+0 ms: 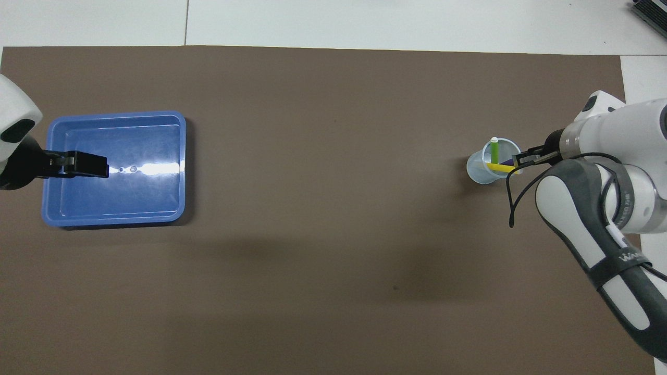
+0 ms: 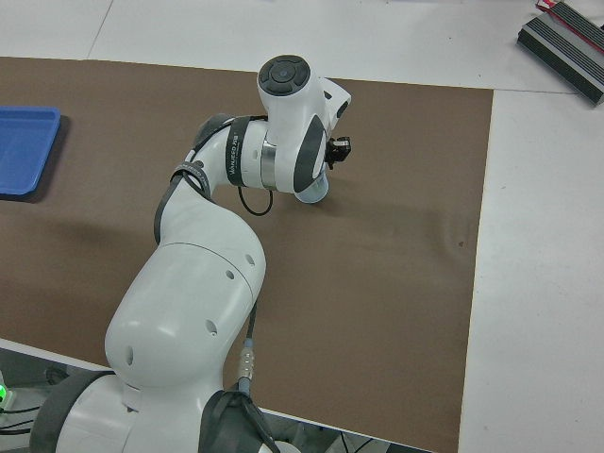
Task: Right arm passes pens to left for tray arrangement
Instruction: 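Reach the right gripper to the cup and grasp the purple pen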
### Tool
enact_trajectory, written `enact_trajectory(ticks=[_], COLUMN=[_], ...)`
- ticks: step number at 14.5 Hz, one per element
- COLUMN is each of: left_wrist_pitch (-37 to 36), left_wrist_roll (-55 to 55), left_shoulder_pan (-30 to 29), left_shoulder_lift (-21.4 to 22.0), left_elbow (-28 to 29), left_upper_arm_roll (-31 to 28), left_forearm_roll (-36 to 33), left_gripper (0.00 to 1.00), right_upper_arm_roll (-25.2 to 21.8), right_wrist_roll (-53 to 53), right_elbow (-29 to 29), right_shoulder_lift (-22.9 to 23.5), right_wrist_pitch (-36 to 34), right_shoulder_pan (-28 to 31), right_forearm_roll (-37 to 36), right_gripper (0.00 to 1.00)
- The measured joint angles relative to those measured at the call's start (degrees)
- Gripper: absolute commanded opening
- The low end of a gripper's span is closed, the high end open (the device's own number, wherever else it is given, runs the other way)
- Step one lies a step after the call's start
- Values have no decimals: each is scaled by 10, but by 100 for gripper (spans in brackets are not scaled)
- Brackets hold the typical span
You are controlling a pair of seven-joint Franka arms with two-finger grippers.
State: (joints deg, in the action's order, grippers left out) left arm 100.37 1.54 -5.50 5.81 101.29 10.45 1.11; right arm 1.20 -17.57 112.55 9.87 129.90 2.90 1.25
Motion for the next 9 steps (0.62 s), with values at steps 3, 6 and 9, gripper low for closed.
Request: enact_trajectory(ticks=[3, 6, 9], left_wrist_pitch=[0, 1, 1], left_wrist_roll=[0, 0, 0], left_shoulder_pan=[0, 0, 0], left_shoulder_lift=[0, 0, 0], left_elbow=[0, 0, 0], left_upper_arm_roll=[0, 0, 0], left_forearm_roll=[0, 0, 0], left_gripper=[100, 100, 100], right_upper_arm_roll=[1, 1, 1], right_wrist_roll=[0, 0, 0], right_elbow=[0, -1, -1], right_shoulder_lift=[0, 0, 0], right_wrist_pitch=[0, 0, 0], right_shoulder_pan=[-3, -3, -3], right_forearm_roll=[0, 0, 0], right_gripper=[43, 36, 24])
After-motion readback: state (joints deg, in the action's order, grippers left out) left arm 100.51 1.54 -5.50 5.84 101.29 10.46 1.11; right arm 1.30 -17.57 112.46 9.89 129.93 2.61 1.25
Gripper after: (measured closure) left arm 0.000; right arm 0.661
